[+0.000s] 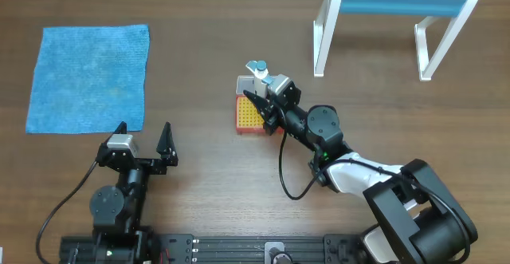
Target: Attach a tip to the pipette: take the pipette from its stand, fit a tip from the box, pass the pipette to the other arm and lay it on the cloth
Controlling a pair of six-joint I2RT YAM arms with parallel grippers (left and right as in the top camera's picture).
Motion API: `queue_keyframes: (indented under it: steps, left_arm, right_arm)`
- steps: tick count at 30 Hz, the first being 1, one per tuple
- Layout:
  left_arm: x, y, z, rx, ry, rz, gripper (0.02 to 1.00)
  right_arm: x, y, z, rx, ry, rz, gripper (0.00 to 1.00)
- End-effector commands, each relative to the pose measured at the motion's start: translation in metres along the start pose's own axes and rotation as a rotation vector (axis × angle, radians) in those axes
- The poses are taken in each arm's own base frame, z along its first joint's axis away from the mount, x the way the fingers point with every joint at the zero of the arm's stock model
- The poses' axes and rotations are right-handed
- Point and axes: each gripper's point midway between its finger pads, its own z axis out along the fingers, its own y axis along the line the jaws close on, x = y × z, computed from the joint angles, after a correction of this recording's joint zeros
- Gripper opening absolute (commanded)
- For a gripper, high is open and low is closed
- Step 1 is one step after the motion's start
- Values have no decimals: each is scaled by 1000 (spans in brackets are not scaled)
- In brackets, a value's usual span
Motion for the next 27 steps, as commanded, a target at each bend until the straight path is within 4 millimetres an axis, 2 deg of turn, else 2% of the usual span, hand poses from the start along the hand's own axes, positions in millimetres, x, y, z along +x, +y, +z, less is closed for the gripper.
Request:
queue_keyframes:
  steps: [1, 5, 14, 27]
  left_arm:
    - [2, -3, 0, 14, 4, 20, 996]
    - [2, -3, 0, 15, 3, 20, 993]
    - [2, -3, 0, 15, 3, 20, 993]
    - [2, -3, 0, 15, 3, 20, 993]
  right_arm:
    - [-10, -7, 11, 20, -31, -3, 71]
    - [-6, -9, 16, 20, -23, -1, 73]
    - [3, -21, 14, 51, 11, 4, 73]
    - [6, -20, 14, 45, 21, 9, 73]
